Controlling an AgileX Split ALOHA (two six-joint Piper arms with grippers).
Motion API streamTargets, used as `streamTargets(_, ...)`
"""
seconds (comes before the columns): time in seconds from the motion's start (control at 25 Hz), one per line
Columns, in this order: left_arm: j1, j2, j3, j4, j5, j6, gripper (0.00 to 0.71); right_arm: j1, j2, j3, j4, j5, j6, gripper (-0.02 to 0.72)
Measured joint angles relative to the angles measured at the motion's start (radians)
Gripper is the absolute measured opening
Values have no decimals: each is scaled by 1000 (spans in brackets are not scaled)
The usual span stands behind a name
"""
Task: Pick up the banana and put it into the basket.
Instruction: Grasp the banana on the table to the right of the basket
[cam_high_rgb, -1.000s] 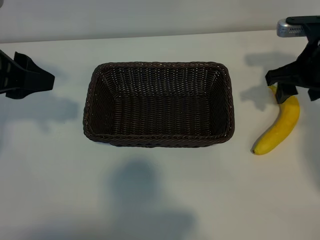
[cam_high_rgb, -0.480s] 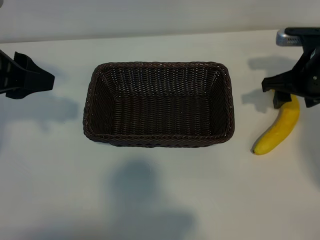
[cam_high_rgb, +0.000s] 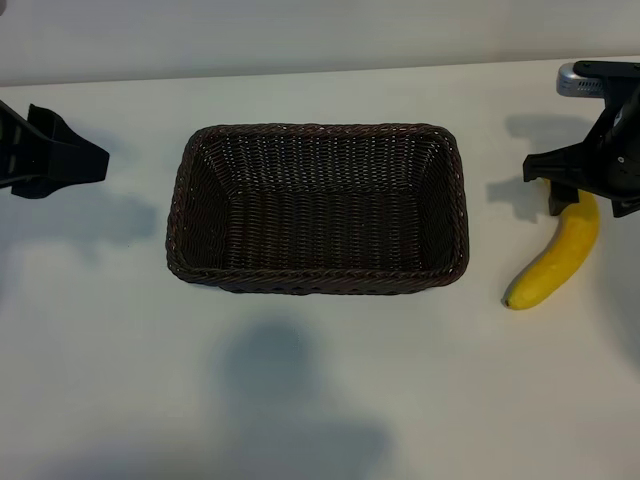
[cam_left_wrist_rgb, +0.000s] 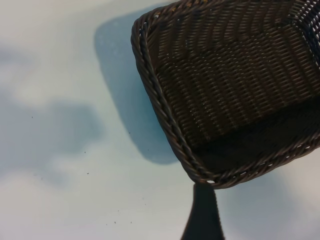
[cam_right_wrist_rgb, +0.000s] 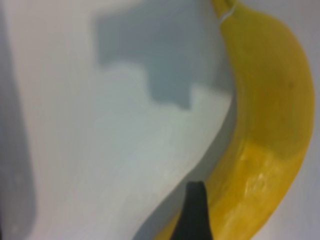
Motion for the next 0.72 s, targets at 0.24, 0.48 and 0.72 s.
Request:
streamTargets(0.24, 0, 0, 0, 0, 1, -1, 588, 0, 45, 0, -10, -16, 31, 619)
streamTargets(0.48, 0, 0, 0, 0, 1, -1, 588, 0, 96, 2, -10, -21, 32, 619)
streamTargets(0.72, 0, 0, 0, 0, 3, -4, 588, 0, 136, 3, -10, -48, 40, 611)
